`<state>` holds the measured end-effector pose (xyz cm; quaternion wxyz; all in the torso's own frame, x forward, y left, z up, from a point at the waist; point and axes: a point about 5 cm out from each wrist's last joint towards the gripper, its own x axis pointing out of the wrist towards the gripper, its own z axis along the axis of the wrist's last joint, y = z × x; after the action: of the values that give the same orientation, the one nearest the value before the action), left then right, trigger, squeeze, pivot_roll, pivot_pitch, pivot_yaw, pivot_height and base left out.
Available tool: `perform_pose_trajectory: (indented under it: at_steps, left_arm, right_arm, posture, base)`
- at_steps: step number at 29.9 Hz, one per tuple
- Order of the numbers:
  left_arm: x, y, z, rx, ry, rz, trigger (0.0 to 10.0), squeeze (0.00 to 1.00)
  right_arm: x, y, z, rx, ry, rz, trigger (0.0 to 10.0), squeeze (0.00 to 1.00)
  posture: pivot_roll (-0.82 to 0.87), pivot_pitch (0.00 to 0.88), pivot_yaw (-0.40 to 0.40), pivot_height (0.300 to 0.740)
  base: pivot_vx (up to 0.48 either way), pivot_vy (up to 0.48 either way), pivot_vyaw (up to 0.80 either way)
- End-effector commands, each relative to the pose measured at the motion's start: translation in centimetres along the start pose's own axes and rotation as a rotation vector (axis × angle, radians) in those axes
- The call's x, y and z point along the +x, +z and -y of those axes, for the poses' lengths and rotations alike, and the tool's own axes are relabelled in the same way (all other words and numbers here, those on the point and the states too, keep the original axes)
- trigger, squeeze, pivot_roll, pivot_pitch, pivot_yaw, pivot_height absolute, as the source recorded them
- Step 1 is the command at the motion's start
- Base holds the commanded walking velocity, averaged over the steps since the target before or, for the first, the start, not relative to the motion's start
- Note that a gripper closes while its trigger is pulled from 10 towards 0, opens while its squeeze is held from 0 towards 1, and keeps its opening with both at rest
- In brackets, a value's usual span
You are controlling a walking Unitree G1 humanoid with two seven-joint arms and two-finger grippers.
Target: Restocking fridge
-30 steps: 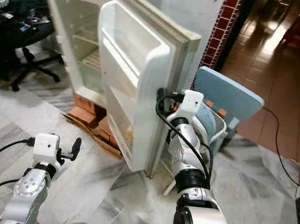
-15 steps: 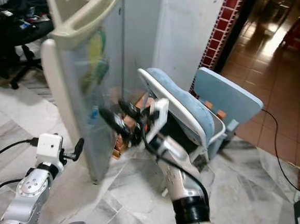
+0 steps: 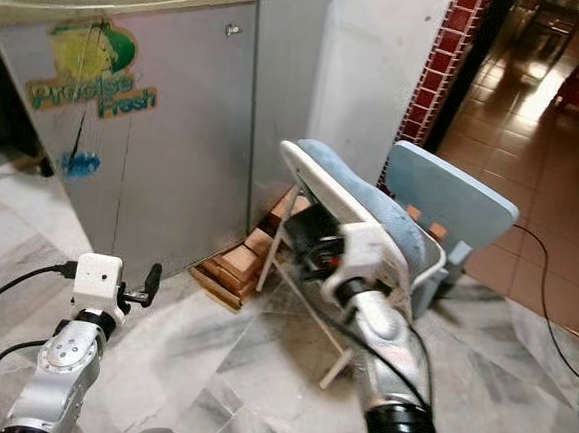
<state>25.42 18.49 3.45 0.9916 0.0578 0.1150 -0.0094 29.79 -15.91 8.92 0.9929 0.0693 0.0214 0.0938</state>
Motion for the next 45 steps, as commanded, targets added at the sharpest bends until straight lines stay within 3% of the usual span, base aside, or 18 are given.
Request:
perform_pose_trajectory:
  at_steps: [1,5,9,16,28,42,45]
  left_arm:
    - [-0.2,0.0,-0.7,0.008,0.024,-0.002,10.0,0.0]
    - [-0.4,-0.1,-0.8,0.002,0.027,-0.001,10.0,0.0]
    - [-0.8,-0.4,-0.7,-0.026,0.027,0.0,10.0,0.0]
    - [-0.9,-0.1,-1.1,-0.05,0.06,0.027,10.0,0.0]
    - [0.1,1.0,-2.0,-0.045,0.056,0.054,10.0,0.0]
    - [-0.1,0.0,-0.7,-0.077,0.029,0.02,10.0,0.0]
    - [0.1,-0.2,-0.1,-0.067,-0.008,0.011,10.0,0.0]
  right_arm:
    - [-0.5,-0.6,1.0,0.009,-0.116,-0.009,10.0,0.0]
    - [-0.9,-0.8,1.5,0.013,-0.163,-0.009,10.0,0.0]
    - [-2.2,-2.0,3.0,0.012,-0.282,-0.035,10.0,0.0]
    - [-3.1,-3.1,3.7,0.038,-0.33,-0.067,10.0,0.0]
    - [-1.0,-1.9,1.8,0.009,-0.246,-0.02,10.0,0.0]
    - [-0.8,-2.4,2.1,0.002,-0.234,-0.037,10.0,0.0]
    - [-1.1,-3.2,2.9,0.011,-0.26,-0.093,10.0,0.0]
  posture:
    - [0.08,0.0,-0.036,0.74]
    - [0.08,0.0,-0.035,0.74]
    - [0.07,0.0,-0.03,0.74]
    - [0.06,0.0,-0.023,0.74]
    - [0.05,0.0,0.004,0.74]
    - [0.04,0.0,-0.016,0.74]
    - [0.05,0.0,-0.074,0.74]
  base:
    - [0.0,0.48,0.0]
    - [0.0,0.48,0.0]
    - [0.0,0.48,0.0]
    - [0.0,0.48,0.0]
    - [0.0,0.48,-0.2]
    - [0.0,0.48,-0.77]
    - [0.0,0.48,-0.51]
